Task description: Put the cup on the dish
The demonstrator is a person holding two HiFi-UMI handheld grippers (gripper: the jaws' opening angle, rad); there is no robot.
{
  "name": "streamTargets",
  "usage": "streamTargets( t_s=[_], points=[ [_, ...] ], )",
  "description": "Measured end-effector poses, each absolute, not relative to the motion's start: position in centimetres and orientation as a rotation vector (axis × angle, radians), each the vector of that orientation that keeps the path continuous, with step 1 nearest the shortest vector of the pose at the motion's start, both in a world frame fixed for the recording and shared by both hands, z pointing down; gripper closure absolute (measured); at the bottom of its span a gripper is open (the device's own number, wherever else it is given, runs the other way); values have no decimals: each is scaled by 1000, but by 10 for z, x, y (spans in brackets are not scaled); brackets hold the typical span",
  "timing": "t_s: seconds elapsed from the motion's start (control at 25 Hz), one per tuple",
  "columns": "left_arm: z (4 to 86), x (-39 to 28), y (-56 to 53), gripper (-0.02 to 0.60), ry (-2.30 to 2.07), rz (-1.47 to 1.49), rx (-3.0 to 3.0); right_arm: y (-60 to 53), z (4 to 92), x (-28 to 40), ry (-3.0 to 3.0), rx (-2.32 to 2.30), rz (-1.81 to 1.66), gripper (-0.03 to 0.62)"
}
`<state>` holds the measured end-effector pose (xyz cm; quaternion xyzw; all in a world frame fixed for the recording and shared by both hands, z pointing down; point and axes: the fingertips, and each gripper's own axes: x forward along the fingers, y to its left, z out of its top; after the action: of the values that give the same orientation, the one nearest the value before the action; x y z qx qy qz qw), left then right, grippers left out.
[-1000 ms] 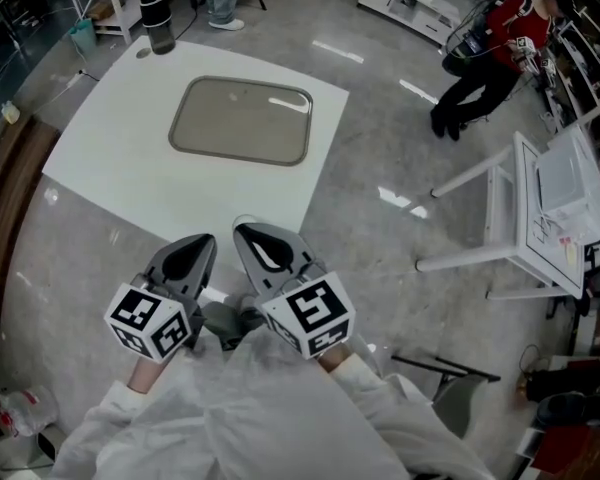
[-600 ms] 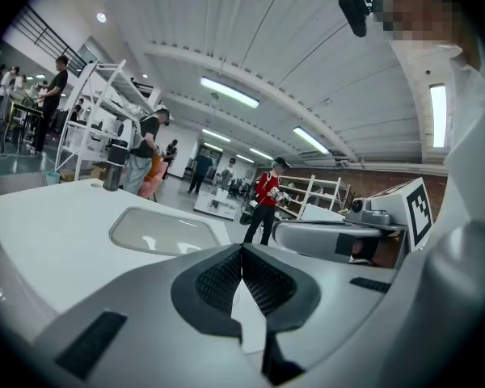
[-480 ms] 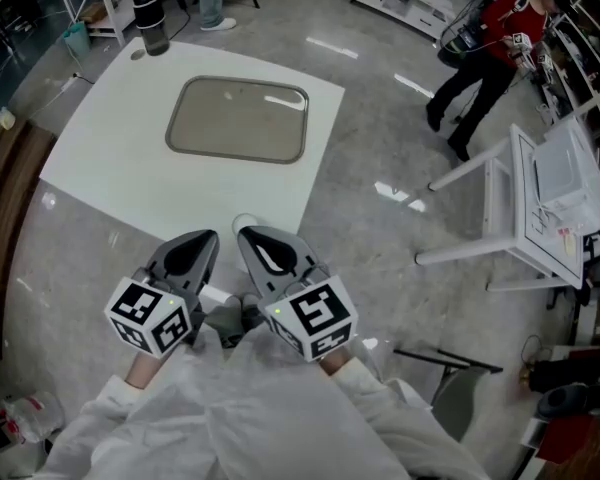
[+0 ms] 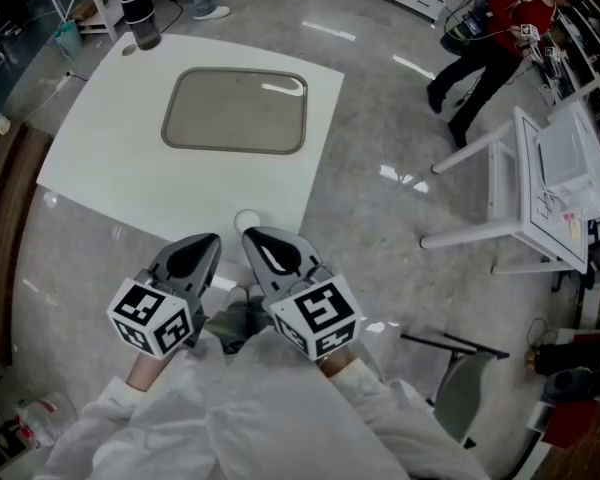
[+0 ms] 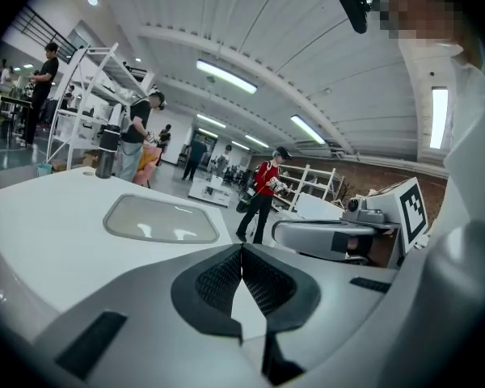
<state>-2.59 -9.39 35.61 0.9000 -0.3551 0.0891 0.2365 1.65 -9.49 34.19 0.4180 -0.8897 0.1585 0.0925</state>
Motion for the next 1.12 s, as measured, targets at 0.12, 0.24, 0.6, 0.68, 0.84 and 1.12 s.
streamTargets(
  t_s=[0.12,0.24,0.6,0.68,0.84,1.12],
  points=[
    [363,-26,-97,572,-958,256,2457,-99,347,22,-2629,1280,485,579],
    [373,-27,-101,572,-947,273,2446,-105,353,24,-2621,1308,485,579],
    [398,-32,-116,572,-920,305,2399,-117,377,31,-2581,1338,541,579],
    [404,-32,-118,572,-910,310,2389,-116,386,32,-2569,1340,563,579],
    [416,-26,-117,572,-885,345,2374,-112,402,35,-2549,1329,607,576],
    [436,-31,-116,572,-873,349,2319,-112,419,30,-2507,1343,613,497]
  ],
)
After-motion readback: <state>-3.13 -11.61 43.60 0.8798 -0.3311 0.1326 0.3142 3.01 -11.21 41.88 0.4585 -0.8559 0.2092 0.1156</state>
